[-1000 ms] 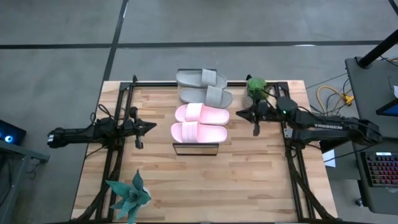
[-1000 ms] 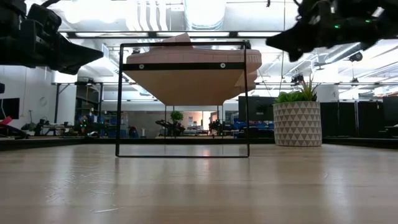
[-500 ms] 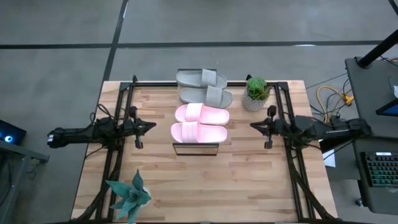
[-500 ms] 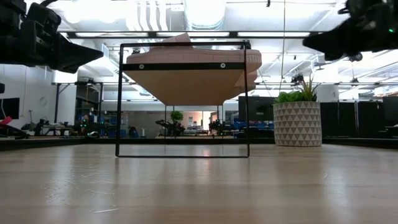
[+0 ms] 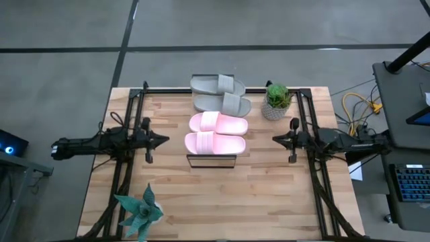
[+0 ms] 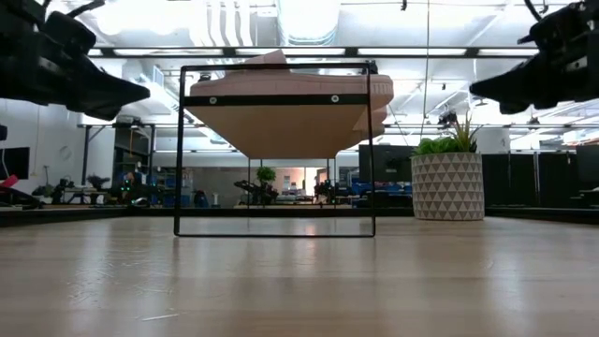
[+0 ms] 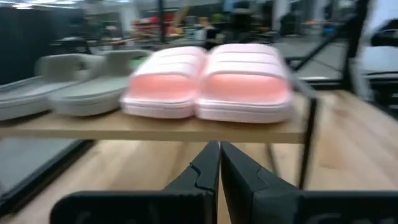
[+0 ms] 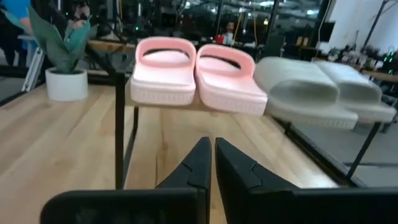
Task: Pick and place slides into the shelf
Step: Return to Home Position
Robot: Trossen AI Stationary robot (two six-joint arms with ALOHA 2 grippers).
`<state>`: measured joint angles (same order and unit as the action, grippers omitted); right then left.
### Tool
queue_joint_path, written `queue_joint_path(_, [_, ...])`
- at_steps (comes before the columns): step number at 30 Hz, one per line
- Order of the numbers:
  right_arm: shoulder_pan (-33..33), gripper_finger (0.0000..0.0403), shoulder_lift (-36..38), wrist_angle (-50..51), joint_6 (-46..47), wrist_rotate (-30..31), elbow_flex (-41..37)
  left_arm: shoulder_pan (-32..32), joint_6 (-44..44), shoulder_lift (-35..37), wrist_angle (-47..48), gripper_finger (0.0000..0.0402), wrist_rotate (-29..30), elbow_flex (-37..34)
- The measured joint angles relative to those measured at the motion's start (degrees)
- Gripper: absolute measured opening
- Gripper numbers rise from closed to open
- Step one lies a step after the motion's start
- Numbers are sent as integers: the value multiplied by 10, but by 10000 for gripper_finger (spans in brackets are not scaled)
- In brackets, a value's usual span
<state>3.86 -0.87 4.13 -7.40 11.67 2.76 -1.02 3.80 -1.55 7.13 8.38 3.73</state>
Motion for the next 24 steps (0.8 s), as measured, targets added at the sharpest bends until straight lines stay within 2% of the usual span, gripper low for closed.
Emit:
queue_joint_path(2, [0, 13, 4, -4, 8, 0, -2, 0, -1, 0, -1, 0, -33, 0])
queue_joint_path(5, [0, 13, 9, -5, 8, 3, -2, 0, 13, 0, -34, 0, -50, -9])
queue_joint_path(24, [-1, 13, -20, -4, 10, 1, -2, 0, 11, -4, -86, 0, -62, -30])
